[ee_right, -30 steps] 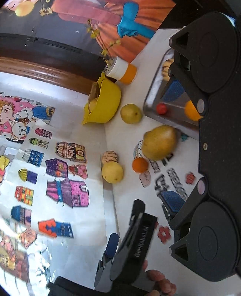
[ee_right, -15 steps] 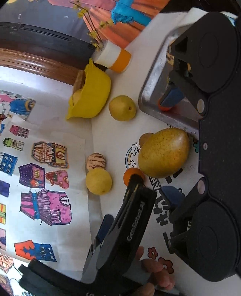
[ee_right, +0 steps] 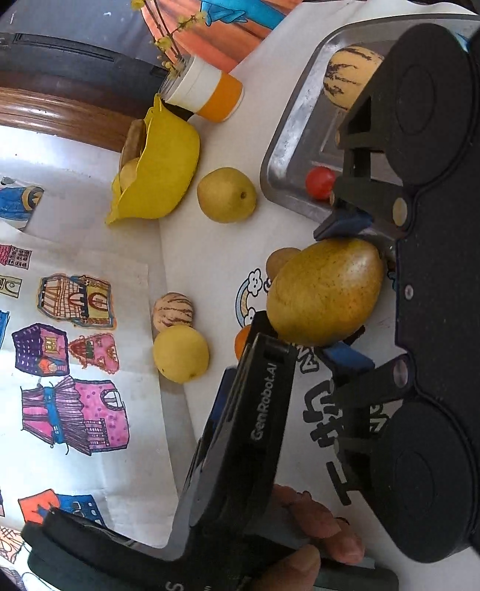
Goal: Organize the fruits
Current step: 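Grasp the large yellow pear with the right tool while the left tool grasps a small tangerine, then carry the pear and tangerine onto the tray and open both tools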
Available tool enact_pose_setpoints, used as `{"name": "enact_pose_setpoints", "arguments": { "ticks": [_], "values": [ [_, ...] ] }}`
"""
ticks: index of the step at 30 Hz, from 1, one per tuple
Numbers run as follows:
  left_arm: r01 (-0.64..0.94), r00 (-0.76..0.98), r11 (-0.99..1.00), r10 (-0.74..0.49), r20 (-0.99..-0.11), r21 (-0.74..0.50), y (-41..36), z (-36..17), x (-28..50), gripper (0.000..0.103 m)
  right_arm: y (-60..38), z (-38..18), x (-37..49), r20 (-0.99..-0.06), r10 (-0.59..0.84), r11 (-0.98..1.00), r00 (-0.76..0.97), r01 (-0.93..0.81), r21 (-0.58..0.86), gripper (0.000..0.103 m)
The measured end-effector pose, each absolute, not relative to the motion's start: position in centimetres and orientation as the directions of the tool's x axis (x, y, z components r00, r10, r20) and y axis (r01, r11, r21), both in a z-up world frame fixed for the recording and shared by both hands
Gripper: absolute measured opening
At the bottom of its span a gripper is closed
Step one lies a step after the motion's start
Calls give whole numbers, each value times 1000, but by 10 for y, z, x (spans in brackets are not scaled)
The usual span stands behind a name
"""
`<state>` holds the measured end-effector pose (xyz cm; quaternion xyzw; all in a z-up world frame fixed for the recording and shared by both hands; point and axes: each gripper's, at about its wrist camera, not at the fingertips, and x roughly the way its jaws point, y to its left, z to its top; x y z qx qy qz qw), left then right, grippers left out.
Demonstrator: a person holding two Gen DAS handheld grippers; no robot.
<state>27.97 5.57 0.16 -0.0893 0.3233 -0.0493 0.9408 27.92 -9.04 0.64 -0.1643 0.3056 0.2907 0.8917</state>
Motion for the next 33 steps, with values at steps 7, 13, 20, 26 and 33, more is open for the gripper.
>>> {"name": "enact_pose_setpoints", "arguments": {
  "ticks": [7, 13, 20, 26, 33],
  "values": [
    [24, 784, 976, -152, -602, -215, 55, 2, 272, 34, -94, 7, 278, -640, 439, 780, 631, -621, -78, 60],
    [-17, 771, 966, -152, -619, -259, 59, 7, 253, 34, -99, 11, 261, -625, 461, 779, 630, -624, -55, 60],
    [-11, 778, 959, -169, -605, -282, 49, 20, 226, 34, -118, 24, 237, -583, 492, 795, 647, -606, -2, 60],
    [39, 786, 951, -219, -578, -307, 22, 29, 206, 35, -156, 32, 211, -551, 469, 836, 690, -547, 27, 60],
    [125, 779, 932, -305, -548, -341, -24, 33, 188, 35, -210, 35, 183, -528, 397, 896, 751, -443, 43, 60]
  ]
}}
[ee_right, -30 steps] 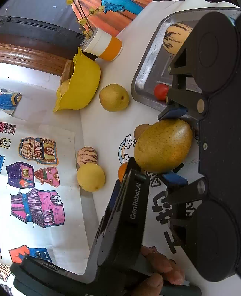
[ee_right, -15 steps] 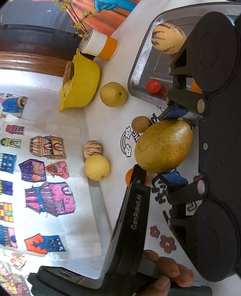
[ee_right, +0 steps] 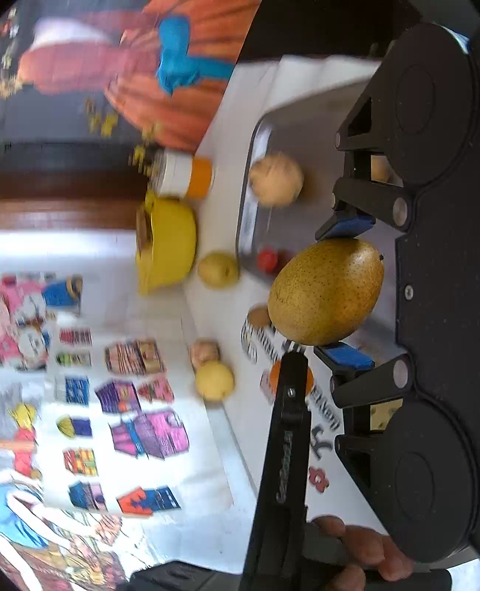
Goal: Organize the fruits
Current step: 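Carry the pear and tangerine onto the tray and open both tools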
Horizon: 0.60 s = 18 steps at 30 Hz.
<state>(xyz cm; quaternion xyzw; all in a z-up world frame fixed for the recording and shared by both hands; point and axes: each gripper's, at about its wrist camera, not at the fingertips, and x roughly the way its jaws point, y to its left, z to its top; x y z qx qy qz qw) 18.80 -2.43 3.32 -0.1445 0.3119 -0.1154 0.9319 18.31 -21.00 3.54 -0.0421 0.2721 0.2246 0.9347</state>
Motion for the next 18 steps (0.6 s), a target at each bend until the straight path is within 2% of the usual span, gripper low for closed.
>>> {"name": "enact_pose_setpoints", "arguments": {
  "ticks": [7, 18],
  "values": [
    [180, 750, 915, -365, -551, -361, -62, 27, 176, 35, -250, 27, 163, -532, 317, 935, 785, -352, 37, 60],
    [164, 730, 929, -341, -592, -332, -81, 18, 182, 35, -264, 10, 162, -537, 291, 947, 792, -319, 43, 60]
  ]
}}
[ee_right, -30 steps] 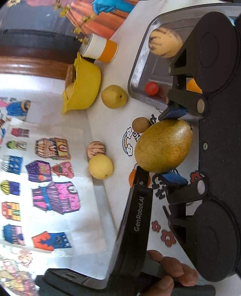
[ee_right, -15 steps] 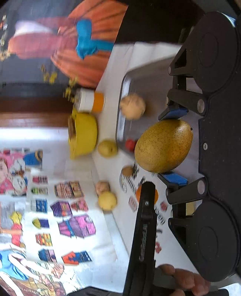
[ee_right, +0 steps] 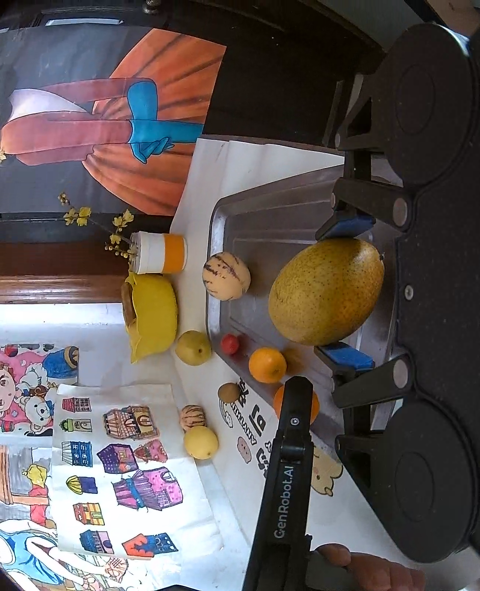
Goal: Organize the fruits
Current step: 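Carry the pear and tangerine onto the tray and open both tools, then withdraw both tools and move toward the remaining yellow fruit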
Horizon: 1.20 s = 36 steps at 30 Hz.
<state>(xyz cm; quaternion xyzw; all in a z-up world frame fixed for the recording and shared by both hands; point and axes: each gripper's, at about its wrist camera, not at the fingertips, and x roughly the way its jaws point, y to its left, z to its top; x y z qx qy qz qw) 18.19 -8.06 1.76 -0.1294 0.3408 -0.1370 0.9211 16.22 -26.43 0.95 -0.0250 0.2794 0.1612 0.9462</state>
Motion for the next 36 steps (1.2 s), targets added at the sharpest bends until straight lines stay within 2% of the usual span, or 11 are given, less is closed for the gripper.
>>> {"name": "enact_pose_setpoints", "arguments": {
  "ticks": [21, 23, 27, 30, 32, 36],
  "values": [
    [119, 713, 929, -325, -621, -350, -80, 9, 197, 37, -264, 1, 176, -549, 292, 946, 783, -322, 44, 63],
    [122, 718, 927, -329, -614, -355, -80, 11, 195, 45, -265, 3, 173, -545, 290, 947, 786, -318, 46, 71],
    [120, 740, 921, -332, -585, -371, -77, 20, 187, 64, -268, 9, 160, -531, 276, 954, 801, -295, 51, 81],
    [112, 768, 921, -319, -556, -374, -73, 28, 177, 85, -271, 14, 148, -515, 270, 959, 813, -276, 66, 89],
    [107, 787, 925, -303, -538, -365, -69, 33, 169, 99, -273, 18, 137, -501, 264, 962, 824, -262, 77, 98],
    [92, 821, 937, -263, -507, -337, -62, 40, 151, 103, -275, 25, 119, -481, 266, 964, 836, -244, 109, 102]
  ]
}}
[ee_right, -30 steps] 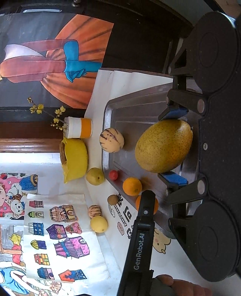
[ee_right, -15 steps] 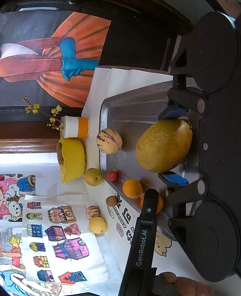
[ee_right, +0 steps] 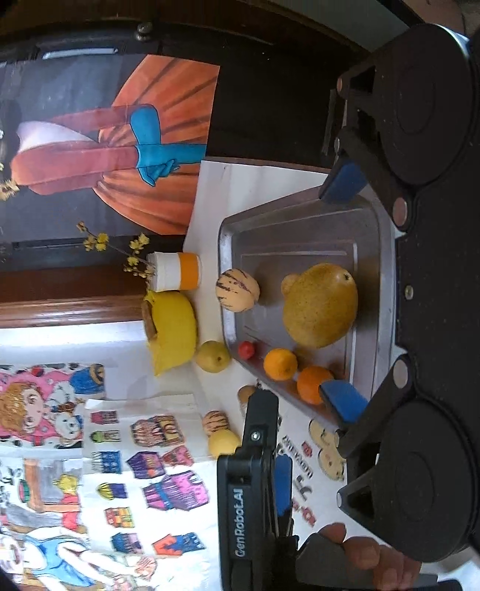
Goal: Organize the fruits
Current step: 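Withdraw both tools and move toward the remaining yellow fruit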
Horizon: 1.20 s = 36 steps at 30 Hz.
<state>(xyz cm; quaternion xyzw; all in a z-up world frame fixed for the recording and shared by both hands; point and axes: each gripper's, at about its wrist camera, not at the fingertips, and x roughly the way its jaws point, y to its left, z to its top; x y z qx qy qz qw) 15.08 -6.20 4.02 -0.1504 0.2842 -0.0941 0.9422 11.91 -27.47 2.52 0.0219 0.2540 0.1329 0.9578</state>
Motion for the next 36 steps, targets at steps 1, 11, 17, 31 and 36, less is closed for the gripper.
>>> {"name": "enact_pose_setpoints", "arguments": {
  "ticks": [1, 11, 17, 31, 36],
  "values": [
    [88, 824, 939, -256, -506, -331, -61, 41, 147, 103, -275, 27, 115, -482, 265, 964, 835, -239, 117, 102],
    [89, 813, 957, -229, -535, -276, -41, 28, 99, 103, -262, 40, 71, -513, 221, 975, 829, -204, 91, 102],
    [50, 791, 978, -162, -591, -201, -28, 20, 76, 103, -245, 33, 51, -583, 252, 966, 773, -238, 102, 102],
    [-118, 789, 982, 4, -614, -146, 52, 18, 23, 103, -191, 32, 48, -617, 429, 899, 660, -374, 225, 102],
    [-159, 799, 980, 56, -599, -120, 68, 26, 27, 103, -172, 36, 61, -612, 443, 888, 655, -412, 201, 102]
  ]
}}
